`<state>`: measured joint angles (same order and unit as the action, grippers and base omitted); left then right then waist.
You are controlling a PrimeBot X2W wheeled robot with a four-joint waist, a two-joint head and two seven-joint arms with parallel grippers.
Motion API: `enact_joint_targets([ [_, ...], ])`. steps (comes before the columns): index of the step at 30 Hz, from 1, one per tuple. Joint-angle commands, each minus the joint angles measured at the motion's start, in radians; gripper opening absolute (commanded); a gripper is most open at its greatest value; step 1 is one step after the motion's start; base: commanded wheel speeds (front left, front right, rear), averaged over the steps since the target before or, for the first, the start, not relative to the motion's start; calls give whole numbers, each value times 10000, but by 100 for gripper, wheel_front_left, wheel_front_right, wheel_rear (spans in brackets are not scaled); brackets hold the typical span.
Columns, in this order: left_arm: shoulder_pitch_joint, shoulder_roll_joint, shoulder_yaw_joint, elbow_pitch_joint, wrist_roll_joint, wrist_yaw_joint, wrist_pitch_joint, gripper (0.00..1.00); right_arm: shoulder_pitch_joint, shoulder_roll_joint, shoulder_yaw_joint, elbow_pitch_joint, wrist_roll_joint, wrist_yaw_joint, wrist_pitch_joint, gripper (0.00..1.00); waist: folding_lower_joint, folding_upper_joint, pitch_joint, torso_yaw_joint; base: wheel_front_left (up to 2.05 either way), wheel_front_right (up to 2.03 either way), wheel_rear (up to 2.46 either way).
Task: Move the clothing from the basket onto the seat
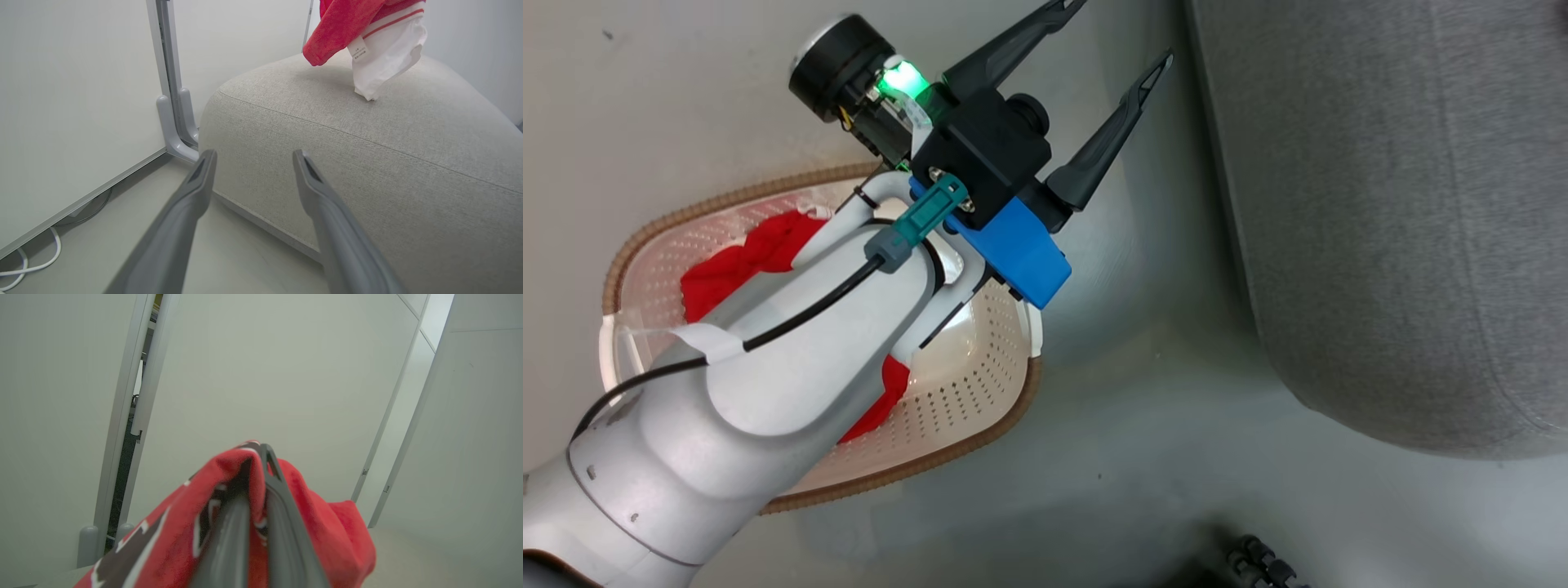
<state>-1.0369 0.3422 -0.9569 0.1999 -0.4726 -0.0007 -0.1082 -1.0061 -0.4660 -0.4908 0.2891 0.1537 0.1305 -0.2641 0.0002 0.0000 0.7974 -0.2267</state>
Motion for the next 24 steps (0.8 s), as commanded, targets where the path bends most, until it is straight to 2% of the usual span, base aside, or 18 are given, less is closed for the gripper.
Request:
enact_joint_targets([
  [1,-197,71,35,-40,56,6,-12,100,-181,-68,-14,171,-21,5,-4,0,-2,0,453,144,0,0,0],
  [4,-293,115,63,-123,91,76,-49,100,-106,-121,-195,1040,-13,4,-6,0,-2,0,679,185,0,0,0],
  [12,-339,86,-34,-122,162,128,-172,100,687,410,-773,2600,-7,4,-4,0,-2,0,726,312,0,0,0],
  [17,-338,96,-32,-38,125,161,-265,100,1177,737,-959,2993,52,5,-4,0,-2,0,626,330,0,0,0],
  [19,-289,102,-43,11,106,178,-297,100,1338,843,-1033,2949,68,4,-4,46,-2,0,540,301,0,0,0],
  [20,-243,92,-57,48,91,186,-332,100,1437,913,-1052,2896,89,4,-4,100,-2,0,470,290,0,0,0],
  [24,3,3,-70,216,-18,212,-565,100,2061,1124,-937,2476,102,5,-4,100,-2,0,9,292,0,0,0],
])
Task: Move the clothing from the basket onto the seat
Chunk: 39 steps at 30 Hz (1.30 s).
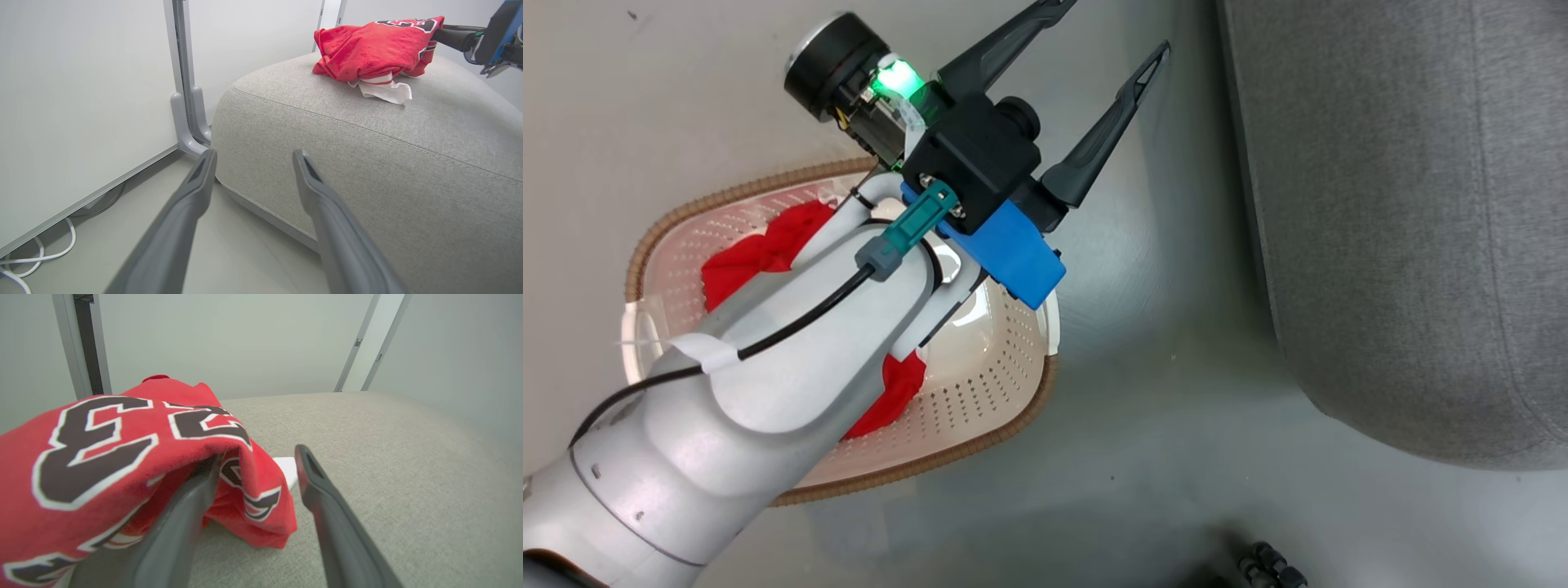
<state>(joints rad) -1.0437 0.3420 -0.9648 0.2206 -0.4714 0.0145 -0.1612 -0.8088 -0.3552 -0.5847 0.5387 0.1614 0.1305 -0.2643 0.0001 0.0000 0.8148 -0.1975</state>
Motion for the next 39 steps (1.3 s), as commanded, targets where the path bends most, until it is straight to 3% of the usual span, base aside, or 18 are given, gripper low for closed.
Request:
enact_joint_targets([
  [1,179,-13,12,94,-60,48,-133,100,328,87,70,-175,-29,5,-2,100,-1,0,-355,-1,0,0,0],
  [9,1012,-279,136,618,-494,200,-730,100,2434,760,661,-1510,-362,4,-4,100,-1,0,-1908,67,0,0,0],
  [15,2162,-309,592,942,-921,425,-991,100,3769,1327,1940,-2680,-456,5,-2,100,-1,0,-3408,195,0,0,0],
  [23,3700,-247,1670,631,-871,647,-1046,100,4986,1930,3470,-3730,-448,5,-2,100,-1,0,-4869,849,0,0,0],
  [31,5334,-356,3208,231,-224,459,-1049,100,5827,2315,4521,-4291,-366,5,-2,100,-1,0,-5881,1604,0,0,0],
  [39,6753,-816,4967,-161,743,-45,-1044,100,6399,2607,4910,-4592,-297,5,-2,100,-1,0,-6448,2220,0,0,0],
])
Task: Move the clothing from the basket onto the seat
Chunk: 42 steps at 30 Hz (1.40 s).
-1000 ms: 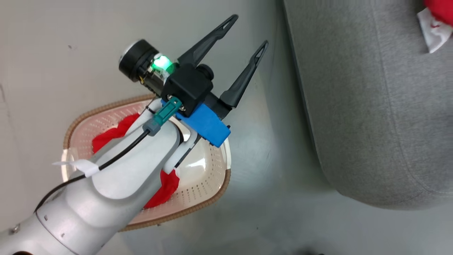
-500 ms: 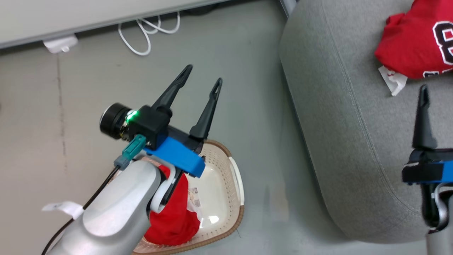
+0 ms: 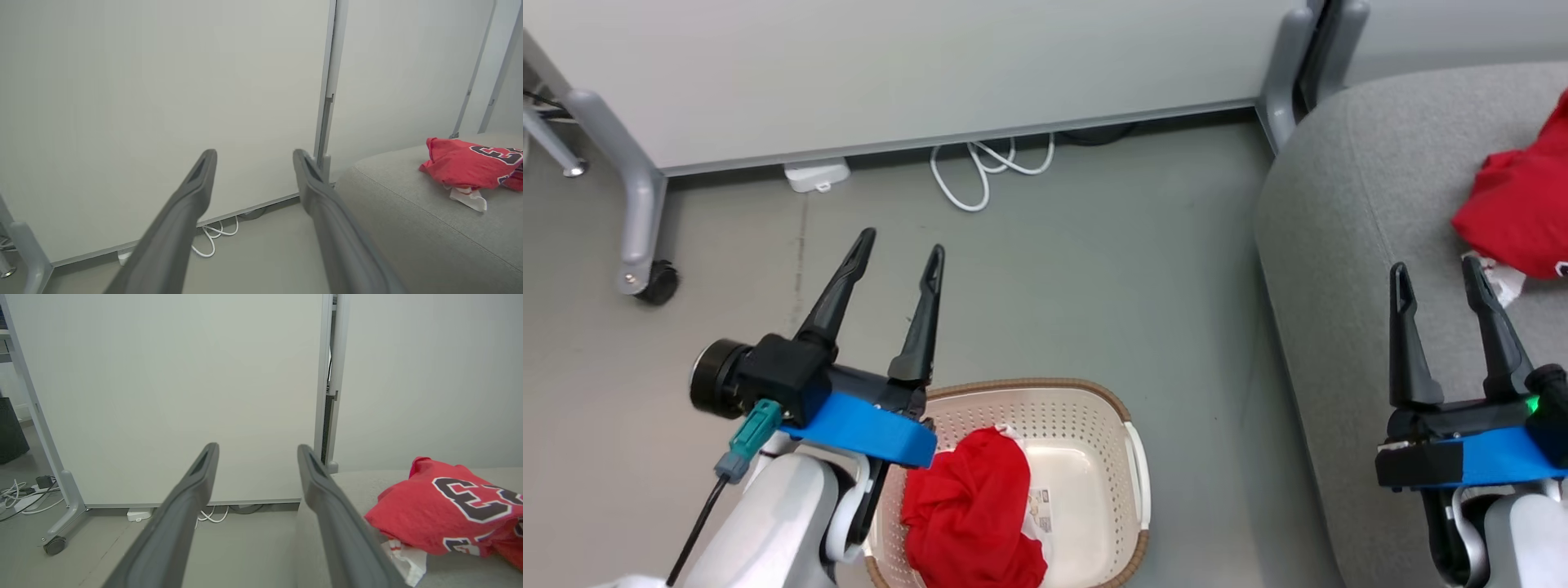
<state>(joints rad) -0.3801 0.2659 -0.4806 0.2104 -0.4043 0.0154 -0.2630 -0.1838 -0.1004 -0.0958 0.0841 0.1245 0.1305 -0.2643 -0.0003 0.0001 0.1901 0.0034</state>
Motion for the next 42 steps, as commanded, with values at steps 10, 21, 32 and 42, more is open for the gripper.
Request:
enact_joint_targets([
  [10,1621,-833,2138,-432,1213,-647,-25,100,616,351,377,82,152,5,-2,100,3,-1,-590,543,0,0,0],
  [21,2788,-1734,3983,-799,2276,-1256,-26,100,1143,487,636,381,-96,5,-2,100,3,-1,-921,620,0,0,0],
  [32,3166,-2070,4581,-852,2728,-1439,-27,100,1442,508,805,422,109,5,-2,100,3,-1,-1011,612,0,0,0],
  [42,3145,-2138,4636,-824,2864,-1479,-28,100,1423,509,865,431,132,5,-2,100,3,-1,-998,587,0,0,0],
])
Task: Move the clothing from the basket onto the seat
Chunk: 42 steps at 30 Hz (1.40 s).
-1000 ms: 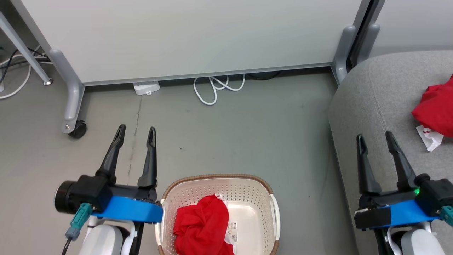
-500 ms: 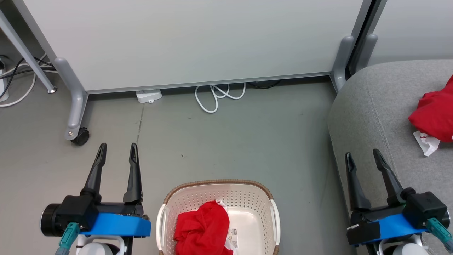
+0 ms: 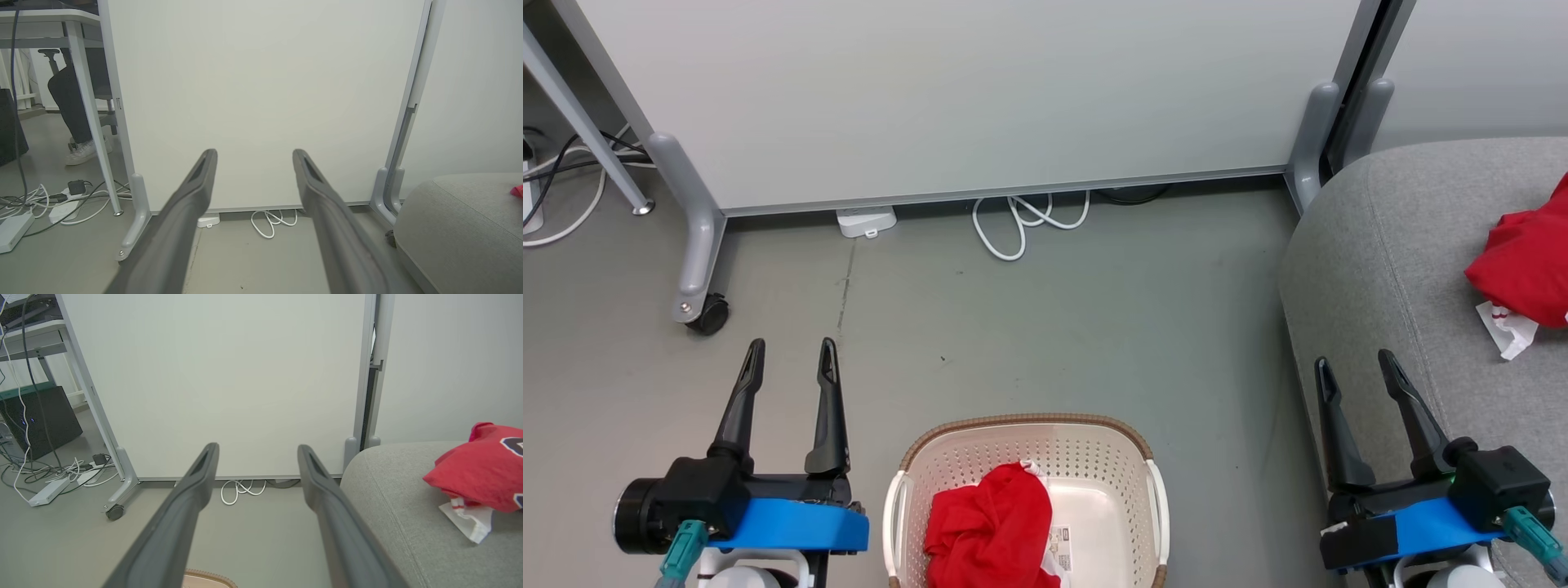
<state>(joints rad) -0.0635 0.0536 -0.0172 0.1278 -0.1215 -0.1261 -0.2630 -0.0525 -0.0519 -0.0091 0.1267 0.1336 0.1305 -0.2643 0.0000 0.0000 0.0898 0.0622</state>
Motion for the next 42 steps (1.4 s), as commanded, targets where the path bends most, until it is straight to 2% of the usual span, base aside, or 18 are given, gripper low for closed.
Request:
enact_joint_targets([
  [1,-66,-18,-50,23,41,-65,-28,100,99,24,7,7,47,5,-2,100,0,0,17,-7,0,0,0],
  [4,-310,68,-292,125,15,-67,-26,100,-26,24,24,5,23,5,-2,100,0,0,91,-23,0,0,0],
  [11,-1435,785,-1461,1020,-366,-43,-28,100,-664,22,122,-243,-257,5,-2,100,0,0,814,-148,0,0,0],
  [18,-2908,1581,-2926,2545,-720,-43,-26,100,-1445,21,329,-554,-361,5,-2,100,0,0,2167,-543,0,0,0],
  [23,-3876,1935,-4044,3675,-1057,-42,-26,100,-1968,19,427,-733,-332,5,-2,100,0,0,3196,-895,0,0,0],
  [28,-4979,2198,-5461,5057,-1578,-42,-28,100,-2422,21,509,-960,-365,5,-2,100,0,0,4218,-1162,0,0,0],
  [36,-6627,2279,-8018,7254,-2593,-42,13,100,-3106,20,560,-1276,-428,5,-3,100,0,0,5519,-1467,0,0,0],
  [42,-7363,2304,-9148,8154,-3251,-42,39,100,-3579,20,700,-1473,-305,5,-2,100,0,0,6257,-1710,0,0,0],
])
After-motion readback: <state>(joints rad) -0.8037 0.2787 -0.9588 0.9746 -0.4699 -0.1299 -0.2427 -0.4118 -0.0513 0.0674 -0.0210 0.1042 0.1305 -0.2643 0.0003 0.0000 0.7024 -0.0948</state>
